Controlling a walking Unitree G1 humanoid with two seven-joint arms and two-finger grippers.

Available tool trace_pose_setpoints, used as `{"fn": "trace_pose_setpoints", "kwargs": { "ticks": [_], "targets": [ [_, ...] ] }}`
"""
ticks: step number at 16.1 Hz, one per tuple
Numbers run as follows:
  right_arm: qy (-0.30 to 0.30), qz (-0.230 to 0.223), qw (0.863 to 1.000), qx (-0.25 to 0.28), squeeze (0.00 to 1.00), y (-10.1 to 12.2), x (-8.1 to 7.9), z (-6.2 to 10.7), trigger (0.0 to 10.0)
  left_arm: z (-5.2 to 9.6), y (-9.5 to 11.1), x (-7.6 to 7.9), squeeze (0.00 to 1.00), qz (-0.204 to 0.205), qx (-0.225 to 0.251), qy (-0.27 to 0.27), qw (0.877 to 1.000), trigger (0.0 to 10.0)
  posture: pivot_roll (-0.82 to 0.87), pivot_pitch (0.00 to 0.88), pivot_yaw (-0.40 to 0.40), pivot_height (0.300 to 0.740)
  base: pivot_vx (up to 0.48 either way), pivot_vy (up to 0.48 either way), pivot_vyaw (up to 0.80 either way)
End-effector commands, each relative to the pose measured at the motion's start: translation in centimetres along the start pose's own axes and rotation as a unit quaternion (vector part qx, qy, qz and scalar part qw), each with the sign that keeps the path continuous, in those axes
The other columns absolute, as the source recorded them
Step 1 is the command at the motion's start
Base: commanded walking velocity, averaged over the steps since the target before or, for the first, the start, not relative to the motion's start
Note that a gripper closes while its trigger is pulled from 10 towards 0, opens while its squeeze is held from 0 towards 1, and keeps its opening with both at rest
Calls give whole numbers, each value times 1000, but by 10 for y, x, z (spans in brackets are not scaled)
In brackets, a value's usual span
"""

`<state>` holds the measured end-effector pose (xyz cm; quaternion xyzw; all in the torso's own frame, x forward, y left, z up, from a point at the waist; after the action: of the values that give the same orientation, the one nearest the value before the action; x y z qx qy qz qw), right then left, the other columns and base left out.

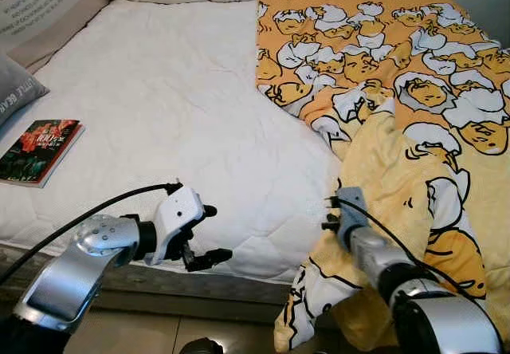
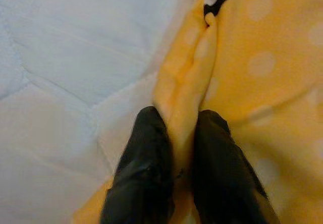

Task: Clean up the room

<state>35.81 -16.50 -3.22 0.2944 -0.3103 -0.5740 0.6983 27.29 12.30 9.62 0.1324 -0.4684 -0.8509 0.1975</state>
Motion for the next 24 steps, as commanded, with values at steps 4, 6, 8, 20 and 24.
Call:
{"fn": "trace_pose_setpoints", "kwargs": {
  "ticks": [4, 6, 8, 20, 24],
  "targets": [
    [125, -26, 988, 81, 0, 21, -19, 7, 0, -3, 4, -3, 1000, -12, 1, -3, 1000, 10000, 53, 49, 36, 740, 0, 0, 0],
    [344, 20, 930, 124, 0, 22, -64, 39, 0, -2, 5, -5, 1000, -14, 1, -3, 1000, 10000, 48, 42, 40, 740, 0, 0, 0],
    [474, 53, 869, 133, 0, 11, -82, 79, 0, -1, 4, -6, 1000, -15, 1, -4, 1000, 10000, 45, 37, 41, 740, 0, 0, 0],
    [559, 126, 816, 81, 1000, -36, -96, 149, 10000, -1, 5, -4, 1000, -27, -4, -17, 999, 10000, 43, 26, 63, 740, 0, 0, 0],
    [582, 104, 801, 95, 1000, -21, -105, 159, 10000, 2, 4, -4, 1000, -28, -5, -18, 999, 10000, 50, 31, 60, 740, 0, 0, 0]
  ]
}}
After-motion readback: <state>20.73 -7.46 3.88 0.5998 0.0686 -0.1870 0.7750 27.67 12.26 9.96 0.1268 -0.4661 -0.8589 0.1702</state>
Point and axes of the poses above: a point about 5 cm out from each wrist's last joint towards the gripper, its own z axis pointing back from the gripper into the wrist, its own y axis along the axis of the wrist's last joint, x = y × z, the point moved 6 cm from there along -z, pointing out of the wrist towards the gripper, and after that the axes turned 5 degrees about z, right-handed, at the moved point
